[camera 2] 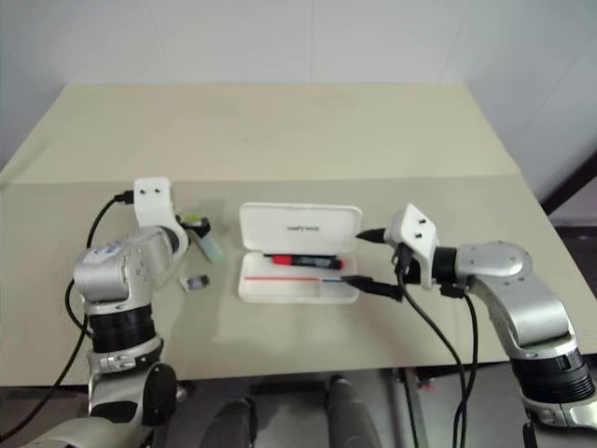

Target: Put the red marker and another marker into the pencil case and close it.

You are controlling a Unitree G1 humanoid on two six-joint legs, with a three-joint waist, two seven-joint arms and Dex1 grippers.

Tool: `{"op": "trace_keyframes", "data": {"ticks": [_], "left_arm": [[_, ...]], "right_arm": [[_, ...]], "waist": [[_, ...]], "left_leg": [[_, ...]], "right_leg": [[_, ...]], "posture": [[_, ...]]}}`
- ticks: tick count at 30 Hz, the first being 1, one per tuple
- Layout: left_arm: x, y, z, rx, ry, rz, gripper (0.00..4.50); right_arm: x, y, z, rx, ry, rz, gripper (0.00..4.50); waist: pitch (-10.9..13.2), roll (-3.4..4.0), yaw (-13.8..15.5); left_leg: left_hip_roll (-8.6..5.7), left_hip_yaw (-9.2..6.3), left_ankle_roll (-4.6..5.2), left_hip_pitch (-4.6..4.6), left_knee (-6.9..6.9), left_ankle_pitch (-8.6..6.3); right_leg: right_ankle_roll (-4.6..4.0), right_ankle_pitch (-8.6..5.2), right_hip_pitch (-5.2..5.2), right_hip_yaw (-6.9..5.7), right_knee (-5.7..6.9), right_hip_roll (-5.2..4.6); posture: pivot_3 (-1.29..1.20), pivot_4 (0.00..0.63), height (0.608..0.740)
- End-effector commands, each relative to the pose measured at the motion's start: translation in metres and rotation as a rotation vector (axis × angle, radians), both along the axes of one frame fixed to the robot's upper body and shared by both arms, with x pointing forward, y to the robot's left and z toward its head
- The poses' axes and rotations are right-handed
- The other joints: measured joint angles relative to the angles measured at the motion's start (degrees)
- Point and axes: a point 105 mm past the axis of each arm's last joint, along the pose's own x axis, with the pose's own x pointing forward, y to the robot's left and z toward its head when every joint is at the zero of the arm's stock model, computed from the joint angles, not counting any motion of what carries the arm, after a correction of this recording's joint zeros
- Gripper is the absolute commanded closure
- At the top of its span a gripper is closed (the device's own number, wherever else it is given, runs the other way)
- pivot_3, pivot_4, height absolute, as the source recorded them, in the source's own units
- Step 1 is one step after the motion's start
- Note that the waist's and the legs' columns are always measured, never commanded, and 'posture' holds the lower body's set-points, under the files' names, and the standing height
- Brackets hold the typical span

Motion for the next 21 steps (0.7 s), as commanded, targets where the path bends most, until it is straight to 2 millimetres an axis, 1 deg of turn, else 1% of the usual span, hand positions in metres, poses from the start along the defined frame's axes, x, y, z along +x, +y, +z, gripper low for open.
{"op": "trace_keyframes", "data": {"ticks": [1, 5, 9, 12, 20, 21], "left_arm": [[-0.013, 0.009, -0.021, 0.002, 0.126, 0.078, 0.03], [-0.017, 0.007, -0.027, -0.021, 0.182, 0.087, 0.03], [-0.017, 0.006, -0.032, -0.003, 0.188, 0.077, 0.03], [-0.016, 0.005, -0.035, 0.013, 0.19, 0.077, 0.63], [-0.012, 0.002, -0.034, 0.025, 0.168, 0.065, 3.18], [-0.009, 0.002, -0.031, 0.031, 0.147, 0.06, 3.4]], "right_arm": [[0.0, 0.001, 0.007, -0.007, -0.033, 0.018, 0.0], [0.001, 0.001, 0.007, -0.008, -0.036, 0.016, 0.0], [0.001, 0.002, 0.007, -0.008, -0.039, 0.013, 0.0], [0.001, 0.002, 0.007, -0.007, -0.04, 0.01, 0.0], [0.001, 0.0, 0.007, -0.005, -0.041, -0.001, 0.0], [0.001, 0.0, 0.007, -0.005, -0.041, -0.002, 0.0]], "waist": [[0.0, -0.01, -0.1], [0.0, -0.02, -0.7], [0.0, -0.03, -1.0], [0.0, -0.04, -1.1], [-0.1, -0.08, -1.5], [-0.1, -0.08, -1.5]], "left_leg": [[0.0, 0.0, 0.0, 0.0, 0.02, 0.0], [0.0, 0.0, 0.0, 0.0, 0.03, 0.0], [0.0, 0.0, 0.0, 0.01, 0.02, 0.0], [0.0, 0.0, -0.01, 0.01, 0.03, 0.0], [0.0, 0.0, -0.01, 0.07, 0.04, 0.0], [0.0, 0.0, -0.01, 0.08, 0.04, 0.0]], "right_leg": [[-0.08, -0.04, 0.01, 0.0, 0.0, 0.0], [-0.12, -0.06, 0.01, 0.0, -0.01, 0.0], [-0.11, -0.06, 0.01, 0.0, 0.0, 0.0], [-0.11, -0.05, 0.02, 0.0, 0.0, 0.0], [-0.16, -0.03, 0.02, 0.03, 0.0, 0.01], [-0.17, -0.01, 0.02, 0.03, 0.0, 0.02]], "posture": [[0.0, 0.15, 0.74], [0.0, 0.15, 0.74], [0.0, 0.15, 0.74], [0.0, 0.15, 0.74], [0.0, 0.15, 0.74], [0.0, 0.15, 0.74]]}}
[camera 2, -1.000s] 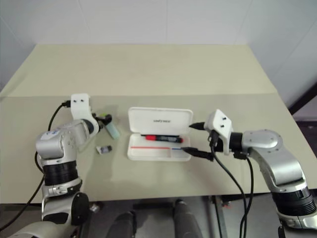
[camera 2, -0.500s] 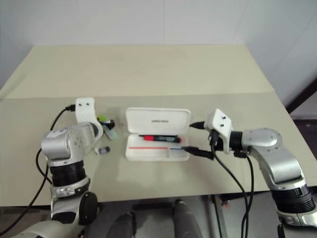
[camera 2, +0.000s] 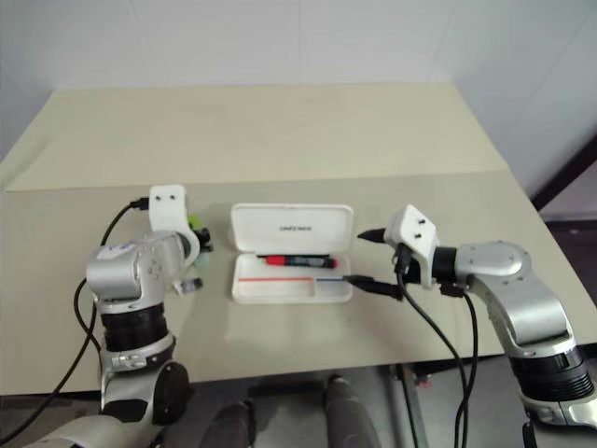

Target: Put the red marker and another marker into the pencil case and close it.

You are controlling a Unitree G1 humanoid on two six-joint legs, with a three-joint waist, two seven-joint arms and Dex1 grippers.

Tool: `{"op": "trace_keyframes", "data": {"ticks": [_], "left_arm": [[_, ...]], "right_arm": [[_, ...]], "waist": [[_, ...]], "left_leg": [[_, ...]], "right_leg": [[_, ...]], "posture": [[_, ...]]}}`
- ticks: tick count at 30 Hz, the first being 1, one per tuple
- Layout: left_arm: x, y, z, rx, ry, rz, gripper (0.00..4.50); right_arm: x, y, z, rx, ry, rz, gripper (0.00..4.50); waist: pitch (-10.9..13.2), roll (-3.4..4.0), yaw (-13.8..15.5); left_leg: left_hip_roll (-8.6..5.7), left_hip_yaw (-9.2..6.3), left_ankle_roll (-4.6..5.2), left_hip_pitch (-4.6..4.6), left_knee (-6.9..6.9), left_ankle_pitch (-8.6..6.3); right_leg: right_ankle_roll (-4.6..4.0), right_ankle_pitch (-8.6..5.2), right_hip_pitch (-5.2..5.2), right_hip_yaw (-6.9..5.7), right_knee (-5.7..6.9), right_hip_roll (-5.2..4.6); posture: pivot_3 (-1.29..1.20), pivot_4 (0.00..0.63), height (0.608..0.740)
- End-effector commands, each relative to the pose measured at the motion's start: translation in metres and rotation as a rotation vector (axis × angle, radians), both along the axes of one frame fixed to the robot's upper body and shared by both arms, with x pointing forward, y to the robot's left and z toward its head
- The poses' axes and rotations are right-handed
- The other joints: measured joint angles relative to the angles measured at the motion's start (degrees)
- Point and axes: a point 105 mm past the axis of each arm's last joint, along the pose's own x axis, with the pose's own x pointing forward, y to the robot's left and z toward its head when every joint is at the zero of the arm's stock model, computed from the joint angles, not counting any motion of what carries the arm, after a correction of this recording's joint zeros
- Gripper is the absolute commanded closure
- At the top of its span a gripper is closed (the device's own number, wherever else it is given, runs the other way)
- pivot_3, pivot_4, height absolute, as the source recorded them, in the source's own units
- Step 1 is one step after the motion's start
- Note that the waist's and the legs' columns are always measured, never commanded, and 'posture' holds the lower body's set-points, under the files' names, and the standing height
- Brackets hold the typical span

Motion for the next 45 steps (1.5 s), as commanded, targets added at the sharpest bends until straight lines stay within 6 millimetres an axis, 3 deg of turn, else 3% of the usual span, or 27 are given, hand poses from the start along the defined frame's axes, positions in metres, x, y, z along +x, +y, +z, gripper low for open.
{"op": "trace_keyframes", "data": {"ticks": [1, 9, 14, 16, 18, 19, 23, 26, 33, 38, 42, 43, 45], "left_arm": [[-0.003, 0.019, -0.017, 0.041, 0.055, 0.07, 3.39], [0.027, 0.025, 0.034, 0.103, -0.198, -0.001, 3.39], [0.047, 0.023, 0.079, 0.143, -0.378, -0.135, 3.39], [0.056, 0.007, 0.112, 0.163, -0.521, -0.303, 3.39], [0.057, -0.008, 0.133, 0.166, -0.599, -0.451, 3.39], [0.057, -0.017, 0.14, 0.159, -0.612, -0.531, 3.39], [0.044, -0.053, 0.173, 0.131, -0.727, -0.844, 3.39], [0.03, -0.076, 0.187, 0.081, -0.758, -1.034, 3.39], [-0.038, -0.124, 0.177, -0.032, -0.671, -1.579, 3.39], [-0.079, -0.128, 0.138, -0.035, -0.416, -1.849, 3.39], [-0.069, -0.117, 0.1, 0.151, -0.229, -1.837, 3.39], [-0.065, -0.115, 0.093, 0.195, -0.2, -1.829, 3.39], [-0.062, -0.116, 0.084, 0.237, -0.171, -1.834, 3.39]], "right_arm": [[-0.002, 0.001, 0.009, 0.003, -0.044, 0.01, 0.0], [-0.002, -0.004, 0.011, 0.005, -0.05, -0.019, 0.0], [-0.004, -0.008, 0.011, 0.008, -0.05, -0.035, 0.0], [-0.004, -0.009, 0.01, 0.008, -0.05, -0.041, 0.0], [-0.005, -0.011, 0.01, 0.008, -0.051, -0.045, 0.0], [-0.005, -0.011, 0.01, 0.009, -0.053, -0.047, 0.0], [-0.006, -0.012, 0.01, 0.013, -0.059, -0.056, 0.0], [-0.008, -0.013, 0.01, 0.018, -0.064, -0.065, 0.0], [-0.017, -0.021, 0.007, 0.013, -0.069, -0.09, 0.0], [-0.021, -0.025, 0.007, 0.012, -0.074, -0.11, 0.0], [-0.021, -0.026, 0.008, 0.012, -0.076, -0.122, 0.0], [-0.021, -0.027, 0.007, 0.012, -0.076, -0.124, 0.0], [-0.021, -0.027, 0.007, 0.011, -0.076, -0.131, 0.0]], "waist": [[0.0, 0.0, 0.0], [0.0, -0.16, -0.8], [0.1, -0.33, -0.9], [0.1, -0.32, -0.3], [0.1, -0.32, 0.5], [0.1, -0.31, 1.0], [0.1, -0.3, 2.4], [0.1, -0.3, 3.4], [0.1, -0.3, 3.6], [0.1, -0.27, 3.1], [0.1, -0.27, 3.1], [0.1, -0.27, 3.2], [0.1, -0.28, 3.2]], "left_leg": [[0.0, 0.0, 0.0, 0.02, 0.01, 0.0], [-0.04, -0.14, 0.05, 0.01, 0.12, 0.09], [-0.06, -0.19, 0.04, -0.34, -0.03, 0.09], [-0.06, -0.16, -0.01, -0.37, -0.25, 0.05], [-0.05, -0.15, -0.1, -0.35, -0.43, -0.01], [-0.05, -0.14, -0.13, -0.3, -0.54, -0.03], [-0.06, -0.09, -0.18, -0.35, -0.84, -0.07], [-0.06, -0.07, -0.17, -0.37, -0.86, -0.1], [-0.06, -0.01, -0.14, -0.35, -0.69, -0.12], [-0.05, 0.02, -0.13, -0.22, -0.5, -0.12], [-0.05, 0.03, -0.08, -0.22, -0.21, -0.08], [-0.05, 0.03, -0.07, -0.27, -0.03, -0.08], [-0.06, 0.03, -0.07, -0.25, 0.17, -0.08]], "right_leg": [[-0.02, 0.02, 0.0, 0.0, 0.0, 0.0], [-0.04, 0.68, 0.07, 0.05, -0.71, 0.13], [-0.17, 1.08, 0.04, 0.08, -1.35, 0.13], [0.0, 1.02, -0.11, 0.05, -1.27, 0.1], [0.39, 1.07, -0.36, -0.01, -0.88, 0.11], [0.78, 1.09, -0.44, -0.02, -0.66, 0.11], [0.73, 0.56, -0.94, -0.03, -0.01, 0.11], [0.71, 0.45, -1.01, -0.04, 0.07, 0.12], [0.71, 0.46, -1.0, -0.03, 0.23, 0.11], [0.64, 0.42, -0.98, -0.01, 0.45, 0.13], [0.53, 0.38, -0.94, -0.01, 0.49, 0.13], [-0.06, 0.12, -0.91, -0.01, 0.47, 0.13], [-0.25, 0.07, -0.72, 0.02, 0.39, 0.12]], "posture": [[0.0, 0.15, 0.74], [0.0, 0.15, 0.74], [0.0, 0.15, 0.74], [0.0, 0.15, 0.74], [0.0, 0.15, 0.74], [0.0, 0.15, 0.74], [0.0, 0.15, 0.74], [0.0, 0.15, 0.74], [0.0, 0.15, 0.74], [0.0, 0.15, 0.74], [0.0, 0.15, 0.74], [0.0, 0.15, 0.74], [0.0, 0.15, 0.74]]}}
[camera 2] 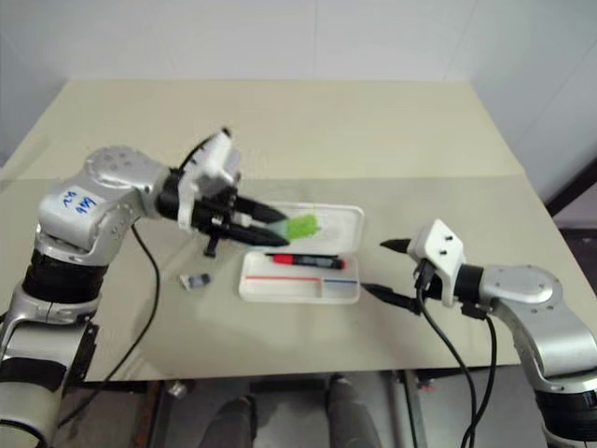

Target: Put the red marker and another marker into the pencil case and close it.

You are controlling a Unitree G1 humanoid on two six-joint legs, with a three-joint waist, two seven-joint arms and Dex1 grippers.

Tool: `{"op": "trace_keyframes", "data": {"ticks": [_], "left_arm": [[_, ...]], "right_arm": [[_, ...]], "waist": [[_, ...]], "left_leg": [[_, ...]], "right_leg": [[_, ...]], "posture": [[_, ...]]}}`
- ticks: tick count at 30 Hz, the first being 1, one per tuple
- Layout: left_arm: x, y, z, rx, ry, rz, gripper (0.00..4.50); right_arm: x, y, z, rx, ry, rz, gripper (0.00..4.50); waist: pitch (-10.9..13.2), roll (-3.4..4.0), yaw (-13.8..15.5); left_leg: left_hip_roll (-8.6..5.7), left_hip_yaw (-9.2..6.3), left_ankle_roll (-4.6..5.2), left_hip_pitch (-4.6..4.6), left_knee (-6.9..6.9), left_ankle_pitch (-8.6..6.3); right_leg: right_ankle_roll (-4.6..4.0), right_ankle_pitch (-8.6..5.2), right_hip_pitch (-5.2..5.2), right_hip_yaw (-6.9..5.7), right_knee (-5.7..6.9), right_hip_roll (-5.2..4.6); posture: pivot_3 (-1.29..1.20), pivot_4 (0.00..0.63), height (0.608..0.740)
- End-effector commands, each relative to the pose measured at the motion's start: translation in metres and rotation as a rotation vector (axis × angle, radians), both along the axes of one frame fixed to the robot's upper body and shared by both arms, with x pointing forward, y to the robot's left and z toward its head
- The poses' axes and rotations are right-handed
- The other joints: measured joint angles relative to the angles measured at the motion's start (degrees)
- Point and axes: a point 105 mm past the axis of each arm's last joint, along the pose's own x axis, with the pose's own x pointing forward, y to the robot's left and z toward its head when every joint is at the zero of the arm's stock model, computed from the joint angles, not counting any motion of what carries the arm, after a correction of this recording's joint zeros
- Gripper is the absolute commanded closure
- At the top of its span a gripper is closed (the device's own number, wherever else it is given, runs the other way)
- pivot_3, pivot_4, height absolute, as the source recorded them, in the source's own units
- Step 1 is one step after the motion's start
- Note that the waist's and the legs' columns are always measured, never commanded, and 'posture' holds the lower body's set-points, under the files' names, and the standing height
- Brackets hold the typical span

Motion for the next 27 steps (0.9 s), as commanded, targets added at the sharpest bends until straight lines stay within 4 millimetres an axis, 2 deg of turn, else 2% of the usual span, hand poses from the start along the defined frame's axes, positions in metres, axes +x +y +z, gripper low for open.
{"op": "trace_keyframes", "data": {"ticks": [1, 8, 12, 20, 25, 27], "left_arm": [[0.002, -0.002, -0.008, 0.067, -0.06, -0.021, 3.39], [-0.001, -0.008, -0.025, 0.139, -0.049, -0.041, 3.39], [0.008, -0.01, -0.042, 0.19, -0.06, 0.026, 3.39], [0.003, -0.02, -0.052, 0.2, -0.024, 0.05, 3.39], [0.007, -0.022, -0.058, 0.214, -0.026, 0.101, 3.39], [0.005, -0.023, -0.057, 0.21, -0.018, 0.1, 2.65]], "right_arm": [[-0.003, -0.001, 0.015, -0.004, -0.064, -0.006, 0.0], [-0.005, -0.001, 0.014, -0.004, -0.06, -0.022, 0.0], [-0.008, -0.001, 0.01, -0.003, -0.053, -0.02, 0.0], [-0.011, 0.002, 0.011, 0.005, -0.067, 0.012, 0.0], [-0.011, 0.003, 0.011, 0.005, -0.067, 0.012, 0.0], [-0.011, 0.003, 0.011, 0.005, -0.065, 0.011, 0.0]], "waist": [[0.0, 0.0, 0.1], [0.0, 0.0, 0.2], [0.0, 0.0, 0.3], [0.0, 0.0, 0.3], [0.0, 0.0, 0.3], [0.0, 0.0, 0.3]], "left_leg": [[0.0, 0.0, 0.0, 0.03, 0.03, 0.0], [0.01, -0.02, 0.07, 0.14, -0.05, -0.04], [0.0, -0.02, 0.21, 0.14, -0.06, -0.12], [0.0, -0.02, 0.22, 0.19, 0.01, -0.13], [0.0, -0.02, 0.22, 0.2, 0.04, -0.12], [0.0, -0.02, 0.22, 0.2, 0.03, -0.12]], "right_leg": [[-0.01, 0.06, 0.12, 0.0, -0.1, 0.0], [0.03, 0.08, 0.36, 0.0, -0.31, -0.01], [0.06, -0.06, 0.32, 0.0, -0.16, 0.0], [0.08, -0.07, 0.37, 0.0, -0.12, 0.0], [0.07, -0.06, 0.38, 0.0, -0.11, 0.0], [0.07, -0.06, 0.38, 0.0, -0.11, 0.0]], "posture": [[0.0, 0.15, 0.74], [0.0, 0.15, 0.74], [0.0, 0.15, 0.74], [0.0, 0.15, 0.74], [0.0, 0.15, 0.74], [0.0, 0.15, 0.74]]}}
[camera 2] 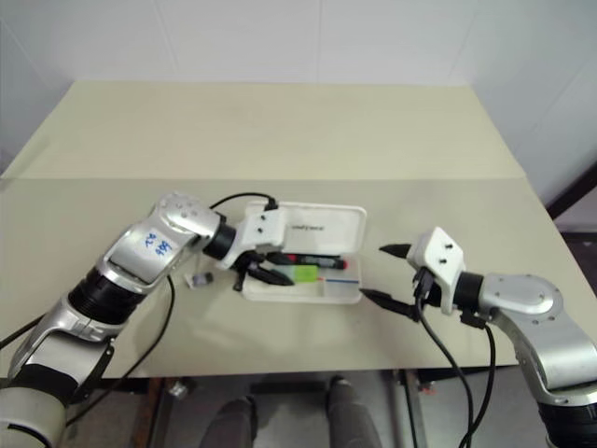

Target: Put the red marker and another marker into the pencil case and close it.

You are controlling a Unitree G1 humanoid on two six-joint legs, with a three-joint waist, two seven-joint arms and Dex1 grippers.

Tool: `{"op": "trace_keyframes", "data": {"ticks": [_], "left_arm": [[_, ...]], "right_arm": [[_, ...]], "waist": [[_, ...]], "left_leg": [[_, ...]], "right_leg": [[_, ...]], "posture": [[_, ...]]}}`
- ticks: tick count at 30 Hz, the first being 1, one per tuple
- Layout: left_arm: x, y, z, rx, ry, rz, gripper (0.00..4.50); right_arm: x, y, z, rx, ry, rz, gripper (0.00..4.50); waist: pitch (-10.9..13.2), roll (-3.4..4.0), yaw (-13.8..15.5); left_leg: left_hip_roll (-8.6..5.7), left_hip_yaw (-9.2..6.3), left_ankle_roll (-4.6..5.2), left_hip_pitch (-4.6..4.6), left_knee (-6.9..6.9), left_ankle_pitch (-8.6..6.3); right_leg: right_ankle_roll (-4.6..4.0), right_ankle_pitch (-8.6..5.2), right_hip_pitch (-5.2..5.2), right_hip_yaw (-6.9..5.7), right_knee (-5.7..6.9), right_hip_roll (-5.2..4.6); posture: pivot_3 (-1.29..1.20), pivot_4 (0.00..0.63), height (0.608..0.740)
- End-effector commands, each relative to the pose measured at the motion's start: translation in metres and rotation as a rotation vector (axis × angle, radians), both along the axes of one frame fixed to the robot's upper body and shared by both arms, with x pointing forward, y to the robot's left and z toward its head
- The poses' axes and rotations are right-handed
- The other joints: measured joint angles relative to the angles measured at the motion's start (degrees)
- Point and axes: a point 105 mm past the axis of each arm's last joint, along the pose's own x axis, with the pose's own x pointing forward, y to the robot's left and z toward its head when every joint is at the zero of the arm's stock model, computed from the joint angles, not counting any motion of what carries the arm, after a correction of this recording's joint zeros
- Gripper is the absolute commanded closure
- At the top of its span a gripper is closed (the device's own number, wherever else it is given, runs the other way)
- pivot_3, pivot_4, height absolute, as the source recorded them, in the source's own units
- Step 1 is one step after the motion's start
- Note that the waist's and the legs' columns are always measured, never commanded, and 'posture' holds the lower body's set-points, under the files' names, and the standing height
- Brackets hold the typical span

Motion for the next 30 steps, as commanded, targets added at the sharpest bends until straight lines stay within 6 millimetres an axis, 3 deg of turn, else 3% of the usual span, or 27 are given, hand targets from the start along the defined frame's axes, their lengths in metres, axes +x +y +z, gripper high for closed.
{"op": "trace_keyframes", "data": {"ticks": [1, 8, 17, 21, 26, 30], "left_arm": [[-0.006, -0.007, 0.006, -0.01, -0.028, -0.024, 2.34], [-0.01, -0.011, 0.004, -0.013, -0.015, -0.032, 0.04], [-0.002, -0.007, 0.013, -0.04, -0.049, -0.004, 0.04], [-0.005, -0.005, 0.025, -0.147, -0.074, -0.024, 0.04], [-0.017, 0.029, 0.028, -0.174, -0.045, -0.057, 0.04], [0.005, 0.068, 0.024, -0.066, -0.069, 0.138, 0.04]], "right_arm": [[-0.004, 0.0, 0.013, -0.003, -0.053, 0.012, 0.0], [-0.005, -0.001, 0.013, -0.005, -0.053, 0.007, 0.0], [-0.005, 0.001, 0.011, -0.003, -0.048, 0.007, 0.0], [-0.006, 0.002, 0.01, 0.001, -0.043, 0.013, 0.0], [-0.006, 0.001, 0.01, -0.005, -0.034, 0.026, 0.0], [-0.002, 0.0, 0.011, -0.015, -0.037, 0.04, 0.0]], "waist": [[0.0, 0.0, 0.0], [0.0, 0.0, 0.0], [0.0, 0.0, 0.0], [0.0, 0.0, 0.0], [0.0, 0.01, -0.2], [0.0, 0.01, -0.1]], "left_leg": [[0.0, 0.0, 0.0, 0.0, -0.01, 0.0], [0.0, 0.0, 0.0, 0.0, -0.02, 0.0], [0.0, 0.0, 0.0, 0.01, 0.0, 0.0], [0.0, 0.0, 0.0, 0.0, -0.02, 0.0], [0.01, 0.0, 0.0, 0.03, -0.06, 0.0], [0.0, 0.0, 0.0, 0.05, 0.05, 0.0]], "right_leg": [[0.0, 0.0, -0.01, 0.0, 0.0, 0.0], [0.0, -0.01, 0.0, 0.0, 0.0, 0.0], [0.0, 0.0, 0.0, 0.0, 0.01, 0.0], [0.0, 0.0, -0.01, 0.0, 0.01, 0.0], [-0.03, -0.02, -0.04, -0.01, 0.09, 0.0], [-0.03, 0.01, 0.02, 0.0, 0.1, 0.0]], "posture": [[0.0, 0.15, 0.74], [0.0, 0.15, 0.74], [0.0, 0.15, 0.74], [0.0, 0.15, 0.74], [0.0, 0.15, 0.74], [0.0, 0.15, 0.74]]}}
